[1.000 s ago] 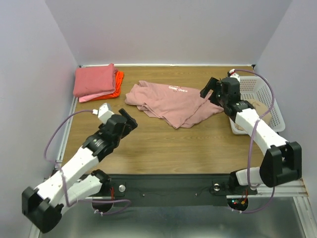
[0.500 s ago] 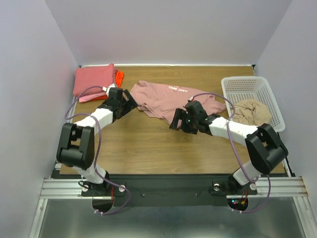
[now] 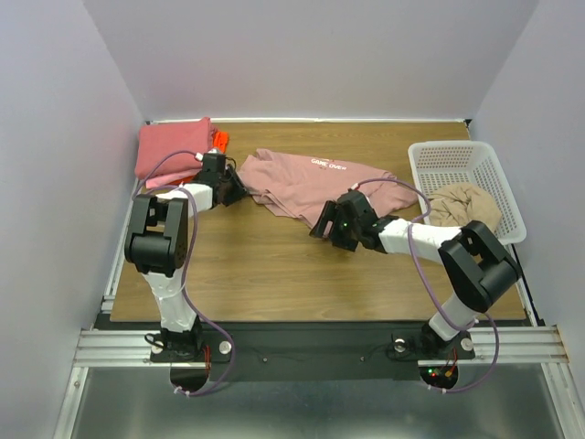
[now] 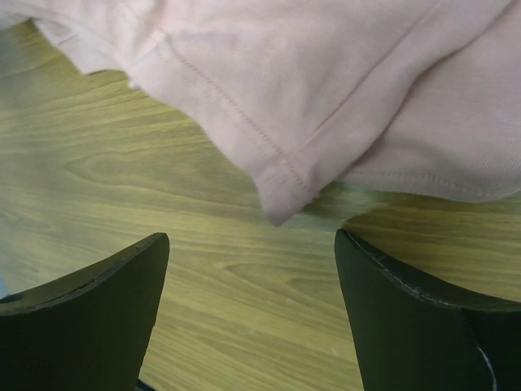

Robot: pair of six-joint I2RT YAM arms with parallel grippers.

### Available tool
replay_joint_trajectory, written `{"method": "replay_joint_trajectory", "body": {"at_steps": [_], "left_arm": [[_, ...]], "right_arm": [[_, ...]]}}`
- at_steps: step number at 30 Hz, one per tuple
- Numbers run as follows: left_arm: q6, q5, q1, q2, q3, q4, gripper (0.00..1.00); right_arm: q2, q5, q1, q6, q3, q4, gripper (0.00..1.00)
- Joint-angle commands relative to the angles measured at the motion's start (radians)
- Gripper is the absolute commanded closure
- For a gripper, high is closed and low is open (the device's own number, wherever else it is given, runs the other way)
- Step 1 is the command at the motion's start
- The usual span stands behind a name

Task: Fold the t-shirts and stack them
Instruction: Flatten the tshirt out

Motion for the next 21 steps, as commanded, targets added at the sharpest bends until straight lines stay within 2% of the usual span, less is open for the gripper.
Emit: {"method": "replay_joint_trajectory", "body": {"at_steps": [1,2,4,7,9,11,15,21], "left_arm": [[0.030,-0.001,0.018,0.000,0.047,0.018,0.55],[0.033,-0.009,0.018,0.002,0.050,0.018,0.68],[0.038,-0.013,0.021,0.017,0.064,0.014,0.79],[0.039,0.010,0.024,0.045,0.094,0.014,0.80],[0.041,0.016,0.024,0.058,0.104,0.018,0.84],[0.042,0.022,0.024,0.066,0.111,0.021,1.00],[0.068,0.043,0.025,0.062,0.102,0.046,1.00],[0.058,0.048,0.025,-0.091,-0.068,0.179,1.00]], "right_arm": [[0.028,0.063,0.009,0.054,0.002,0.078,0.13],[0.030,0.070,0.009,0.070,-0.003,0.084,0.13],[0.036,0.083,0.009,0.088,-0.014,0.107,0.14],[0.041,0.091,0.010,0.128,-0.044,0.140,0.16],[0.044,0.097,0.009,0.139,-0.049,0.147,0.17],[0.050,0.111,0.009,0.157,-0.054,0.160,0.18],[0.064,0.107,0.009,0.177,-0.061,0.187,0.23],[0.048,0.099,0.010,0.208,-0.081,0.239,0.53]]}}
